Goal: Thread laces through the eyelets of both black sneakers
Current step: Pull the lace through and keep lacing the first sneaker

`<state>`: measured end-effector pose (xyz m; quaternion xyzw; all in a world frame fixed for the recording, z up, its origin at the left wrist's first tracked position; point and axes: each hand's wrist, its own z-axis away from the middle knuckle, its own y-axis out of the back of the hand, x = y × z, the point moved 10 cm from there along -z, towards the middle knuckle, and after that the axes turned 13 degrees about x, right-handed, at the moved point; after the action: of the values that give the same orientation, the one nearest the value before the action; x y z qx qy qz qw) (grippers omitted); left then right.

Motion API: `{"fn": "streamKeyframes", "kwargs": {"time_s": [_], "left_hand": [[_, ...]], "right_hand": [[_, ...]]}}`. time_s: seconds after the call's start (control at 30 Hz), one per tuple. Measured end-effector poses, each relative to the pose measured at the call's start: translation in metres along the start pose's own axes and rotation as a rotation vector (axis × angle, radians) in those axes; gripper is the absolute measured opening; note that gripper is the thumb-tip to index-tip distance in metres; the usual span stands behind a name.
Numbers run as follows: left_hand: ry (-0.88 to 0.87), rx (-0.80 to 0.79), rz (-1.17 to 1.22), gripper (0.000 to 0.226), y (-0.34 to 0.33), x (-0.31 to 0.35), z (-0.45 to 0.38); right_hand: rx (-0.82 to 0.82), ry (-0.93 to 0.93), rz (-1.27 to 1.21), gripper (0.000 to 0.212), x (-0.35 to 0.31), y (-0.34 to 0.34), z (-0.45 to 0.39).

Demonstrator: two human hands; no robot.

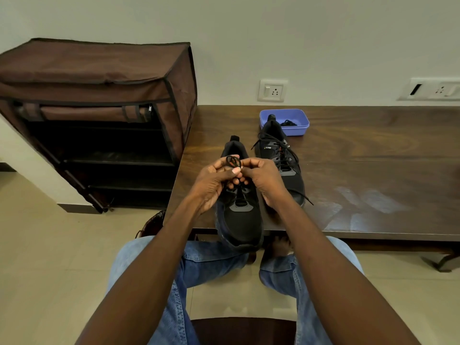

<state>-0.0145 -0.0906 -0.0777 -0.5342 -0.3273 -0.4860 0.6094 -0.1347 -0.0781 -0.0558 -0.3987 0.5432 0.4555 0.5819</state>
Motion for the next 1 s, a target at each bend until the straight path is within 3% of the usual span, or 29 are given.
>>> {"fn": "streamKeyframes", "kwargs": {"time_s": [0.13,0.27,0.37,0.57,0.83,1.0], "left_hand": [[0.024,-0.012,-0.043,0.045,-0.002,-0.001,0.001],[0.011,0.054,-0.054,0.023,0.004,0.000,0.000],[-0.088,0.174,-0.098,0.007,0.014,0.006,0.001],[-0.396,0.375,-0.244,0.004,0.022,0.027,0.013],[-0.716,0.556,-0.556,0.003,0.020,0.047,0.034],[-0.706,0.566,-0.723,0.008,0.018,0.047,0.032]], "right_hand": [[0.039,-0.021,-0.027,0.016,0.002,0.004,0.000],[0.002,0.054,0.075,0.015,-0.004,0.003,-0.001],[0.010,0.057,0.093,0.013,-0.005,0.006,-0.001],[0.027,0.082,0.086,0.017,-0.005,0.004,-0.003],[0.195,0.421,0.463,0.011,-0.021,0.005,0.006],[0.164,0.534,0.558,0.009,-0.028,-0.002,0.015]]}}
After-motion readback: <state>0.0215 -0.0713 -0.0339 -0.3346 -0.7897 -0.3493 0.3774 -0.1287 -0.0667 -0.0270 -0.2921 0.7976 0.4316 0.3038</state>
